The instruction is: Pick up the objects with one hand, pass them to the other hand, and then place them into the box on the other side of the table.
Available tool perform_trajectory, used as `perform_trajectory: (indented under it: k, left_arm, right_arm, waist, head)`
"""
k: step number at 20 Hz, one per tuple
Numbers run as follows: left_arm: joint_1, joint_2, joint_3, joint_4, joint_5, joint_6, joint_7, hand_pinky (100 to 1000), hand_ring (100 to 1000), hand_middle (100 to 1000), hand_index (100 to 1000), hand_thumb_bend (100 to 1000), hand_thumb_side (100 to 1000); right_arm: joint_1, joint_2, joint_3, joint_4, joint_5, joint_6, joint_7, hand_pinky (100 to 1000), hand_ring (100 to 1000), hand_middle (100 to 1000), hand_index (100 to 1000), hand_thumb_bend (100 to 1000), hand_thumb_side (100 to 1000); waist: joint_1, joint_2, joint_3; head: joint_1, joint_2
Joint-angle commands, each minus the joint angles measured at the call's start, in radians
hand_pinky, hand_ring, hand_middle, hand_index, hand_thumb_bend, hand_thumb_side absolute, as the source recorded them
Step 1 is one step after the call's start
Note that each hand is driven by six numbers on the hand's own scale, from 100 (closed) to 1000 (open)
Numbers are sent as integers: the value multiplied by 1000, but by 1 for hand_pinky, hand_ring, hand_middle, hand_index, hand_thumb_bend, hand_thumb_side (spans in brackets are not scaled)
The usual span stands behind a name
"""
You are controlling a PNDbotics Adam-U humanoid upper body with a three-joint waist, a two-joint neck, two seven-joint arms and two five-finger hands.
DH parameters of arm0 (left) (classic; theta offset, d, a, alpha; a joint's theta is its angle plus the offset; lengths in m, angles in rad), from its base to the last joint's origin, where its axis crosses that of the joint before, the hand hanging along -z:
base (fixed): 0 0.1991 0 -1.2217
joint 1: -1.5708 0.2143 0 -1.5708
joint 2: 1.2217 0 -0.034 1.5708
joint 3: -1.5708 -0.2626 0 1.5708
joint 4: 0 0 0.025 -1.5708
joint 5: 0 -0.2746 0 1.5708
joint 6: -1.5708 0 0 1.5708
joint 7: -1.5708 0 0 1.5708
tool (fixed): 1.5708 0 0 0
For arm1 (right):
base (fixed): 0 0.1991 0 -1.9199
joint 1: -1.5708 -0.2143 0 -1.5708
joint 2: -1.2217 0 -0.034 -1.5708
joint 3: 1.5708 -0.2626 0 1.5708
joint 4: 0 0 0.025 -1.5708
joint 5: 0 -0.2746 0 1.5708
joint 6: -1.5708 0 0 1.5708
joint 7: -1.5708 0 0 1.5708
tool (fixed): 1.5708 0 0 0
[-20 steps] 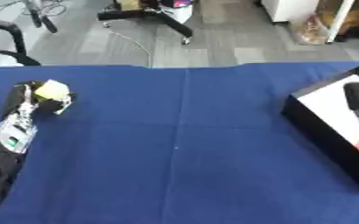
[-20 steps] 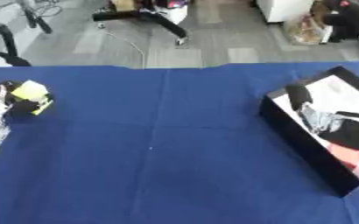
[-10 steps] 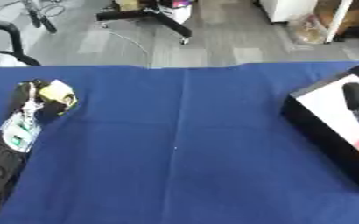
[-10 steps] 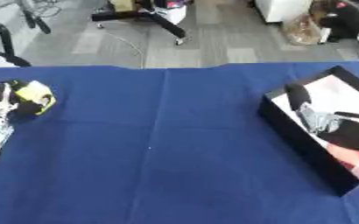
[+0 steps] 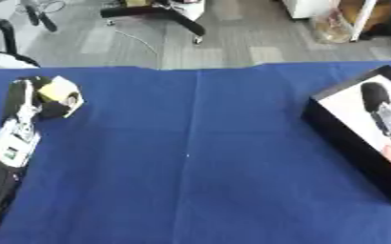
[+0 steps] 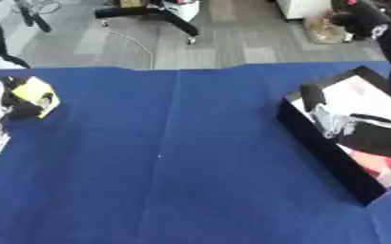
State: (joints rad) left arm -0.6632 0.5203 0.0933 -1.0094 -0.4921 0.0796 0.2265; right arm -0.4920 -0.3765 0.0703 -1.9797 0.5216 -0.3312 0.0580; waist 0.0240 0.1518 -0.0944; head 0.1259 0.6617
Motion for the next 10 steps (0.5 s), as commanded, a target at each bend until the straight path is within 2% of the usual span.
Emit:
perform_trajectory:
  k: [1, 5, 7, 10]
  left_arm:
    - [21, -18, -33, -197, 37, -46, -45, 522, 440, 483, 580, 100, 105]
    - [66, -123, -104, -420, 134, -128, -161, 530, 447, 487, 585, 100, 118]
    - [77, -169, -129, -491, 185, -154, -215, 532, 448, 487, 585, 100, 124]
    - [80, -283, -182, -577, 319, -200, -320, 538, 453, 489, 588, 123, 121]
  right_arm:
    - [-5, -42, 7, -20, -29, 4, 18, 844, 854, 903, 1000, 236, 465]
    - [0, -66, 42, -20, -90, 18, 59, 833, 852, 906, 1000, 277, 491]
    - [1, -70, 57, -20, -140, 29, 77, 825, 851, 910, 997, 308, 511]
    - [-3, -73, 80, -20, -237, 74, 103, 811, 854, 921, 987, 351, 540]
  waist:
    - [-2, -46, 8]
    - [-2, -79, 21]
    - [-4, -88, 23]
    - [-11, -100, 26]
  head:
    - [-31, 43]
    - [-62, 84]
    - [-70, 93]
    - [-80, 103]
